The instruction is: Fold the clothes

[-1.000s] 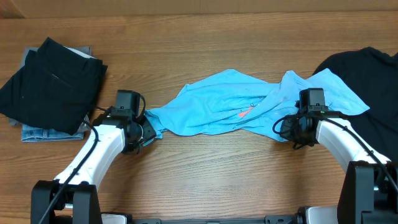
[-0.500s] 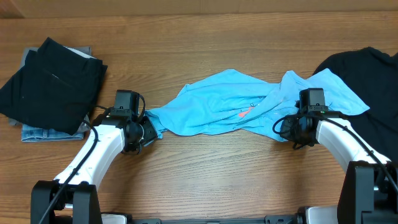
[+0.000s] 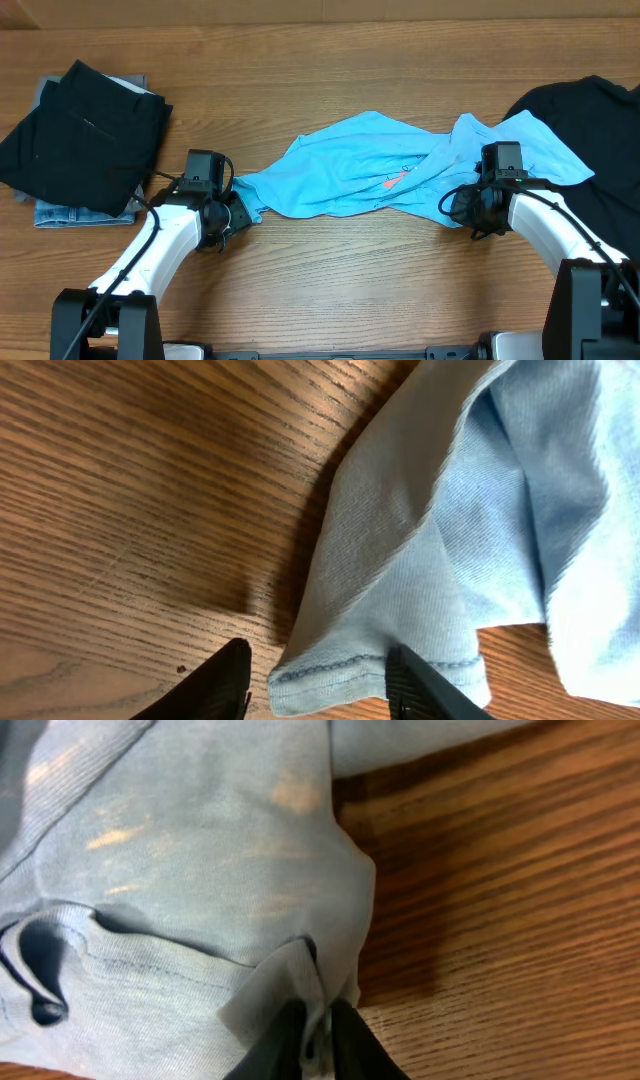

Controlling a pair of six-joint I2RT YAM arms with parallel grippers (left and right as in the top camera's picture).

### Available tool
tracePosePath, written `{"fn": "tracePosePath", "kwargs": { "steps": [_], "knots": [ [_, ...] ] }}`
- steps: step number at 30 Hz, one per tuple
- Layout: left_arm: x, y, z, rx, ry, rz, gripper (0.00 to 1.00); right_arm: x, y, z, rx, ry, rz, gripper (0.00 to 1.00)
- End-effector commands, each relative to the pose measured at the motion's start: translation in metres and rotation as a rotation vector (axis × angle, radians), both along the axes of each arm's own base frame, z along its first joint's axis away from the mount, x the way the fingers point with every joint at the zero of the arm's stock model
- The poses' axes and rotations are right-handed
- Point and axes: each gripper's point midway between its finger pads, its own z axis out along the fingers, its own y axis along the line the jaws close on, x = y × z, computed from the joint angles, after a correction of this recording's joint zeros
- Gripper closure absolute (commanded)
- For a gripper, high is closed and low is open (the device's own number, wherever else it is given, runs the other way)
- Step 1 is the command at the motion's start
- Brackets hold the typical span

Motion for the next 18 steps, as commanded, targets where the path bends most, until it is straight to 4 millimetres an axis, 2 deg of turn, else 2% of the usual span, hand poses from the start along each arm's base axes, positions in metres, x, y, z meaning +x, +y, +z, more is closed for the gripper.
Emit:
{"fn": "tracePosePath", "kwargs": {
  "steps": [1,8,12,18],
  "knots": [
    [-0.0057,0.0028,-0.0092,0.013,0.009,-0.031,0.62,0.0111,-0.0013,0.0079,-0.009,-0.032,-0.004,0.86],
    [-0.0059,0.0028,-0.0097,0.013,0.008,-0.031,0.67,0.0111,-0.0013,0.0079,-0.009,-0.032,-0.004,0.86],
    [-0.0058,0.0028,-0.0097,0.013,0.008,-0.031,0.76,0.0111,-0.0013,0.0079,-0.009,-0.032,-0.004,0.86],
    [-0.0058,0.0028,-0.0097,0.013,0.008,-0.031,0.77,0.0111,-0.0013,0.0079,-0.009,-0.032,-0.004,0.86]
  ]
}}
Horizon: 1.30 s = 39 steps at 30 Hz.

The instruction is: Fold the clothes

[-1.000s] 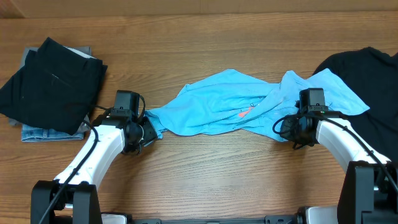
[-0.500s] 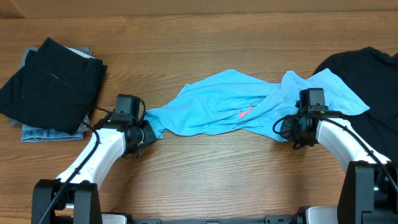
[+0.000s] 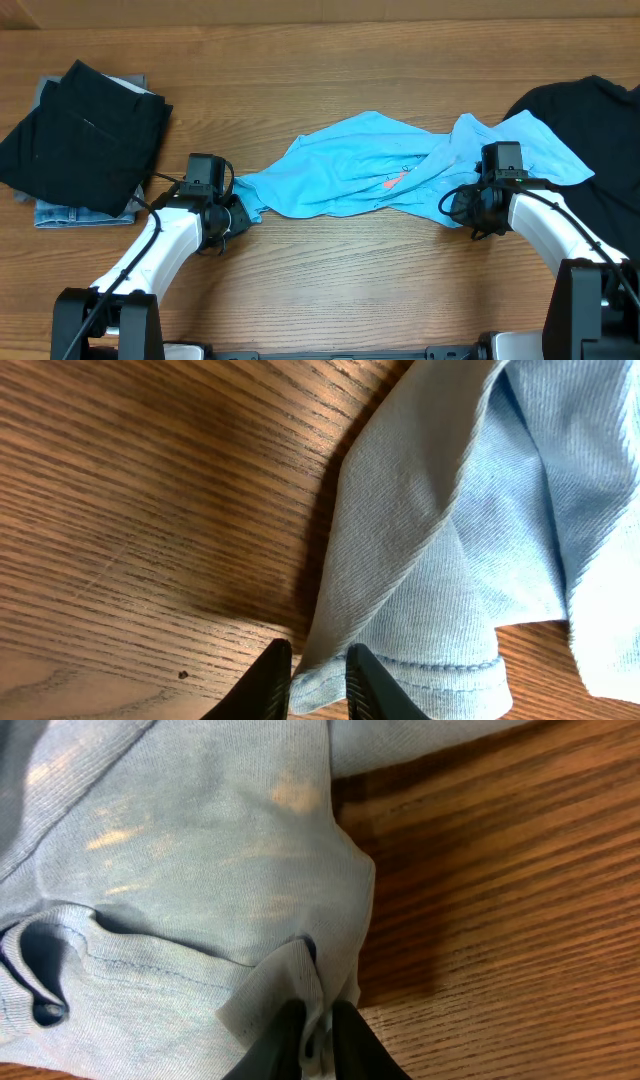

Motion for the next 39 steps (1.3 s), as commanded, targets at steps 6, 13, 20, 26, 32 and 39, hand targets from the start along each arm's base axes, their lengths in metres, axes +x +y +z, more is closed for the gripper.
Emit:
{"fn": "tracePosePath", "kwargs": {
  "steps": [6,13,20,26,32,39],
  "knots": [
    [-0.003,0.002,-0.004,0.009,0.012,-0.009,0.77,0.011,-0.001,0.008,-0.009,-0.032,-0.004,0.86],
    [-0.003,0.002,-0.004,0.009,0.012,-0.010,0.87,0.011,-0.001,0.008,-0.008,-0.034,-0.004,0.96],
    [0.007,0.001,0.007,0.036,-0.026,-0.148,0.96,0.013,0.001,0.017,0.002,-0.040,-0.002,0.96],
    [0.027,0.001,0.078,0.066,-0.111,-0.215,0.96,0.025,0.009,0.058,0.064,-0.175,-0.037,0.96],
    [0.044,0.011,0.159,0.127,-0.287,-0.185,0.96,0.027,0.013,0.126,0.082,-0.363,-0.023,0.96],
    [0.039,0.027,0.223,0.207,-0.439,-0.137,0.96,0.014,0.013,0.212,0.089,-0.463,-0.037,0.96]
  ]
}}
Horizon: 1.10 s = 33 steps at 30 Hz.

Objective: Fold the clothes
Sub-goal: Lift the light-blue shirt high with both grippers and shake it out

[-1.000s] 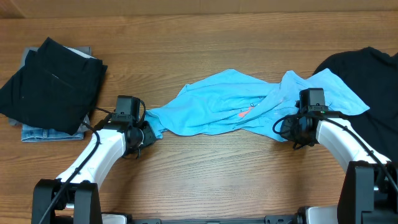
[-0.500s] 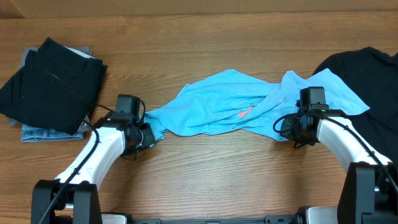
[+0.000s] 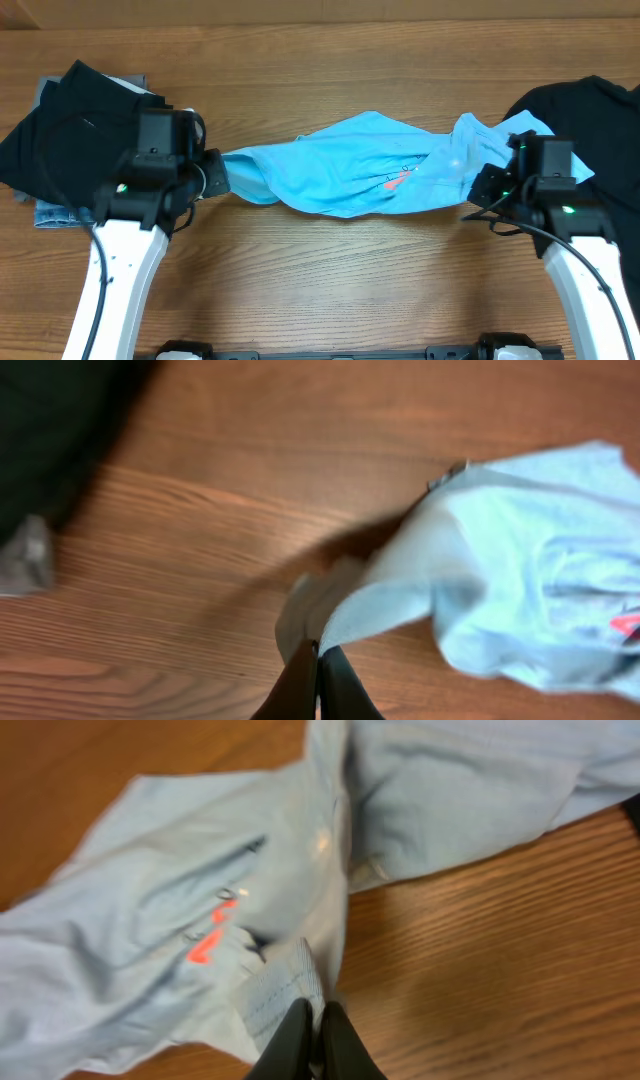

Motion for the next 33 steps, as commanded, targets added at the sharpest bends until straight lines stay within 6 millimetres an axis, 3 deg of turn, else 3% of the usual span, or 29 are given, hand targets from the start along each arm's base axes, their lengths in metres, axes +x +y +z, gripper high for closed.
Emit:
{"fn": "tracePosePath", "kwargs": {
  "steps": [1,8,10,18,23,33],
  "knots": [
    [-0.002,0.016,0.040,0.069,-0.110,0.031,0.96,0.005,0.001,0.068,0.004,-0.113,0.000,0.96],
    [-0.014,0.019,0.112,0.106,-0.272,-0.011,0.96,-0.012,-0.011,0.168,-0.058,-0.237,-0.042,0.96],
    [-0.025,0.028,0.156,0.133,-0.348,0.026,0.96,-0.026,-0.021,0.211,-0.093,-0.307,-0.098,0.96],
    [-0.069,0.066,0.244,0.252,-0.501,0.183,0.96,-0.051,-0.037,0.270,-0.126,-0.379,-0.168,0.96],
    [-0.092,0.074,0.285,0.257,-0.604,0.228,0.96,-0.056,-0.036,0.298,-0.126,-0.415,-0.171,0.96],
    [-0.131,0.083,0.342,0.241,-0.781,0.285,0.96,-0.085,-0.037,0.374,-0.111,-0.652,-0.215,0.96]
  ]
}}
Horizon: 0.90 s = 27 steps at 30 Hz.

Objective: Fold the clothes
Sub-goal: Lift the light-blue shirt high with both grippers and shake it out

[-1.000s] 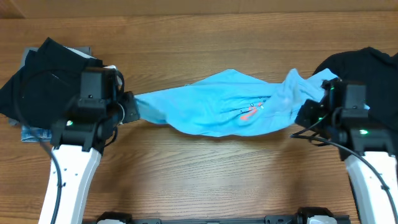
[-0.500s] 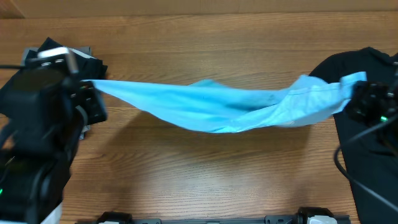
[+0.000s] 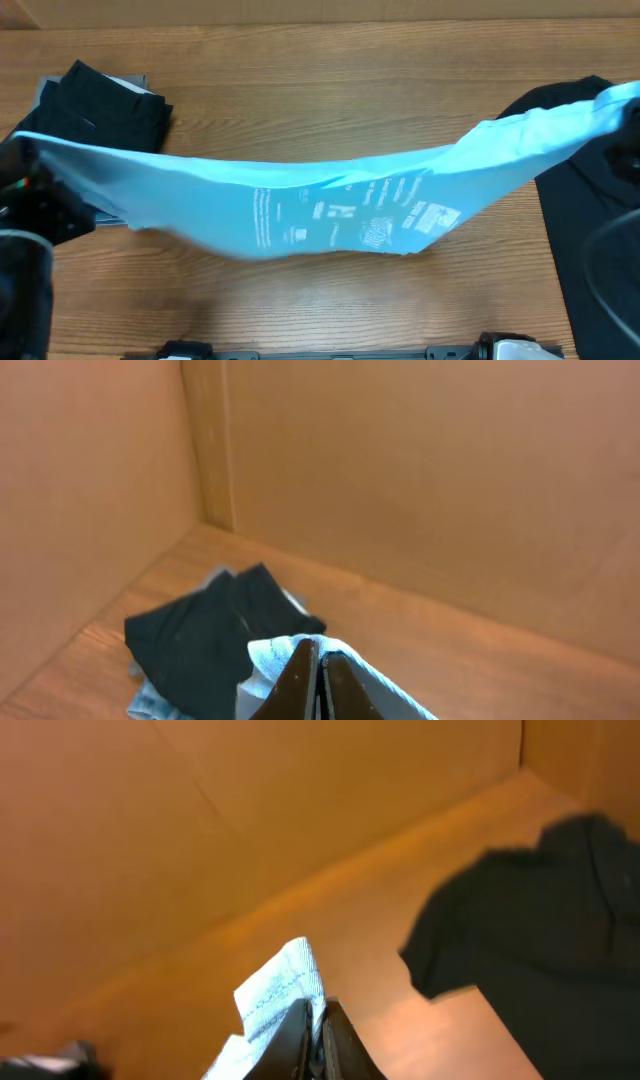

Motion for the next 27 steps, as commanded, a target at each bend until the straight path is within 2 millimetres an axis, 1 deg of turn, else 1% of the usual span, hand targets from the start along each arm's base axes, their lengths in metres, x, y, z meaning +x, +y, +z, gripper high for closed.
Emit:
{"fn": "tracePosePath", "kwargs": {
  "steps": [1,3,6,13,15,22,27],
  "knots": [
    [-0.021,0.009,0.024,0.017,-0.078,0.035,0.96,-0.026,-0.006,0.036,-0.013,-0.142,-0.047,0.96],
    [-0.029,0.010,0.032,0.014,-0.104,0.035,0.96,-0.037,-0.008,0.044,-0.002,-0.181,-0.071,0.96],
    [-0.041,0.011,0.040,0.009,-0.136,0.034,0.96,-0.047,-0.007,0.055,-0.002,-0.229,-0.070,0.96],
    [-0.069,0.009,0.052,-0.020,-0.188,0.010,0.96,-0.064,-0.006,0.063,0.000,-0.274,-0.072,0.96],
    [-0.074,0.007,0.053,-0.028,-0.195,-0.003,0.96,-0.069,-0.006,0.064,0.003,-0.285,-0.073,0.96],
    [-0.090,0.006,0.055,-0.047,-0.217,-0.021,0.96,-0.096,-0.007,0.072,-0.005,-0.343,-0.087,0.96],
    [-0.100,-0.002,0.065,-0.061,-0.263,-0.077,0.96,-0.118,-0.008,0.076,-0.011,-0.389,-0.104,0.96]
  ]
}}
